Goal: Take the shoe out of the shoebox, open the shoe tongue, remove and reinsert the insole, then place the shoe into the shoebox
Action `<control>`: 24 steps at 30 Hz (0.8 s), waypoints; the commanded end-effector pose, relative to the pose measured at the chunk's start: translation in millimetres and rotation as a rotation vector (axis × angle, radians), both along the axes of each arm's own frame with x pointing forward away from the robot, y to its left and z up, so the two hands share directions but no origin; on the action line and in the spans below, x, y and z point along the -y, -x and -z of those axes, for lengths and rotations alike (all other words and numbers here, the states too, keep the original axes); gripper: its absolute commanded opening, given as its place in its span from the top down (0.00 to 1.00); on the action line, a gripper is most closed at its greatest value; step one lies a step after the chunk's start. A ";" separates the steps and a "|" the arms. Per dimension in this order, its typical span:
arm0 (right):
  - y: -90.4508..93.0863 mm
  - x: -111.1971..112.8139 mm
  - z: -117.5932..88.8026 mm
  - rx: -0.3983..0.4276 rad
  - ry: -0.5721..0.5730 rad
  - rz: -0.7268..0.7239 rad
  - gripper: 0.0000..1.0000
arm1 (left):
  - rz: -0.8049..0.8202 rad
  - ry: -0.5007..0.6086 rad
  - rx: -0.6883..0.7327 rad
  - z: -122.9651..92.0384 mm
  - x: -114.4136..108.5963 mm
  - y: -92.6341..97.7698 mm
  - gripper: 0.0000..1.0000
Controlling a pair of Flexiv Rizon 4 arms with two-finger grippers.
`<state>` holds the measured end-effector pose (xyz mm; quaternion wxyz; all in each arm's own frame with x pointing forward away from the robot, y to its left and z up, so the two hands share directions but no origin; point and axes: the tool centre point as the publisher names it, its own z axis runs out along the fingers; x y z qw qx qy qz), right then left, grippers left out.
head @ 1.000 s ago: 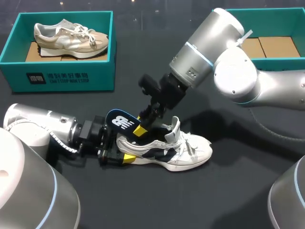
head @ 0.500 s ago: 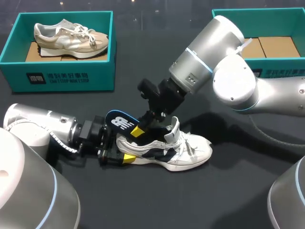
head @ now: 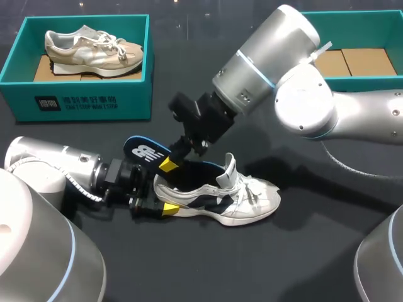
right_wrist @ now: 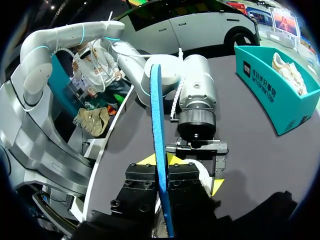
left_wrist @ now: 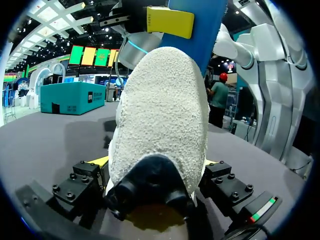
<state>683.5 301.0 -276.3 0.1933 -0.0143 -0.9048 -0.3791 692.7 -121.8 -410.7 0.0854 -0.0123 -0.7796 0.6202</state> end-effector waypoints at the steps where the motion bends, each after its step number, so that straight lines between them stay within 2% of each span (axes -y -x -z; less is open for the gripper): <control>1: 0.0 -0.9 0.5 0.000 0.001 0.000 1.00 | -0.001 -0.002 0.000 2.1 0.5 -0.8 1.00; 6: 0.0 -0.9 0.5 0.000 0.001 0.000 1.00 | -0.001 -0.002 0.000 2.1 0.5 -0.8 1.00; 11: 8.3 0.8 -55.8 0.094 -0.050 -0.038 1.00 | -0.001 -0.002 0.000 2.1 0.5 -0.8 1.00; 13: 14.8 11.0 -75.1 0.094 -0.155 -0.051 1.00 | -0.001 -0.002 0.000 2.1 0.5 -0.8 1.00; 15: 18.5 19.6 -92.2 -0.020 -0.164 0.005 1.00 | -0.001 -0.002 0.000 2.1 0.5 -0.8 1.00; 16: 22.3 23.1 -103.4 -0.014 -0.152 0.049 1.00 | -0.001 -0.002 0.000 2.1 0.5 -0.8 1.00; 24: 22.3 23.1 -103.4 -0.014 -0.152 0.049 1.00 | -0.001 -0.002 0.000 2.1 0.5 -0.8 1.00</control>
